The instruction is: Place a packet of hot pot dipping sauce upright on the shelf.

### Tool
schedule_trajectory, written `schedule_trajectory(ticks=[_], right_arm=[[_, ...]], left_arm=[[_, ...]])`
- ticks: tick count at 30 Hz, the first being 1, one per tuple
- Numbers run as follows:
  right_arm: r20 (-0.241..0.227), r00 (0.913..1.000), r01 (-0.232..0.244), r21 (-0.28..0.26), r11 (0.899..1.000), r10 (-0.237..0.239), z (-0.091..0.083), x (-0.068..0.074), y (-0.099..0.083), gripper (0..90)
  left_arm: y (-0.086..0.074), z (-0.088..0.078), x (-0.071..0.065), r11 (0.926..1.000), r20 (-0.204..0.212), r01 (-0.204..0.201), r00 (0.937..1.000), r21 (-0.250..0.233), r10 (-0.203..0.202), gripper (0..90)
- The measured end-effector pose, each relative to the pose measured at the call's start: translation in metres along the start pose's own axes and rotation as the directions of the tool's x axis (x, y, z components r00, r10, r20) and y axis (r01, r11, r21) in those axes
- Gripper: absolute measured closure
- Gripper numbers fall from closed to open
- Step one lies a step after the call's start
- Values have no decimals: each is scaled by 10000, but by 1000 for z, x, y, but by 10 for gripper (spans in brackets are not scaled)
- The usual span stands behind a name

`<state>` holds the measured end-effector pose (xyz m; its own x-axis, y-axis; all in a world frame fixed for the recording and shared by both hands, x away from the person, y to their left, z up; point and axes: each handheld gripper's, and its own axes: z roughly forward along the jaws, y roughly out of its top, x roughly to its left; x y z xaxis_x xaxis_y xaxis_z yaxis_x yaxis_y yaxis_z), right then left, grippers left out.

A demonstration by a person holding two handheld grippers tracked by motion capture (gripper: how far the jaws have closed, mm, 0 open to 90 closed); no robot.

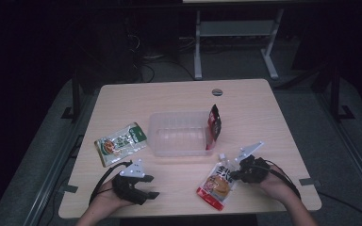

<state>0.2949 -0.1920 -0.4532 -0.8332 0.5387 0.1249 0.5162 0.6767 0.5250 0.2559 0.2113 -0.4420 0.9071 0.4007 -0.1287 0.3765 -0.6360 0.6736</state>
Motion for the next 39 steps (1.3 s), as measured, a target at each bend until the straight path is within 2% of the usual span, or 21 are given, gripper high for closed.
schedule_trajectory(ticks=[3, 4, 6, 7, 9, 11, 13, 19, 34, 37, 39], right_arm=[[-591, 9979, 268, -85, 9996, -272, -4, 8, 1, 900], [-591, 9979, 268, -85, 9996, -272, -4, 8, 1, 900], [-1039, 9924, 676, 70, 9977, -665, 0, 17, 0, 900], [-1039, 9924, 676, 70, 9977, -665, 0, 17, 0, 900], [-1146, 9878, 1048, -94, 9945, -1052, 4, 23, 4, 900], [-1257, 9869, 1001, -111, 9949, -1007, 5, 25, 7, 900], [-1427, 9805, 1325, -287, 9908, -1353, 12, 30, 14, 900], [-1483, 9753, 1603, -349, 9864, -1638, 22, 41, 27, 900], [-1193, 9735, 1897, -565, 9802, -1953, 47, 56, 57, 900], [-1285, 9731, 1825, -755, 9803, -1910, 46, 57, 59, 900], [-1424, 9764, 1476, -1103, 9829, -1626, 38, 54, 57, 900]], left_arm=[[-1, -1, 0, 10000, -19, 44, 10000, -20, -44, 366], [-1, -1, 0, 10000, -19, 44, 10000, -20, -44, 366], [-1, -1, 1, 10000, -42, 60, 10000, -19, -60, 366], [-1, -1, 1, 10000, -46, 57, 10000, -22, -57, 366], [0, -1, 1, 10000, -26, -23, 10000, 30, 23, 366], [0, 0, 0, 10000, -8, -3, 10000, 3, 3, 365], [0, 0, 0, 10000, -18, -34, 10000, 40, 34, 366], [0, 0, 0, 10000, -6, -48, 10000, 59, 48, 366], [1, 1, -2, 10000, 56, 23, 10000, 59, -24, 369], [3, -1, -2, 9999, 72, -112, 9999, 3, 112, 387], [4, 0, -3, 9999, 78, -1, 10000, -107, 2, 403]])
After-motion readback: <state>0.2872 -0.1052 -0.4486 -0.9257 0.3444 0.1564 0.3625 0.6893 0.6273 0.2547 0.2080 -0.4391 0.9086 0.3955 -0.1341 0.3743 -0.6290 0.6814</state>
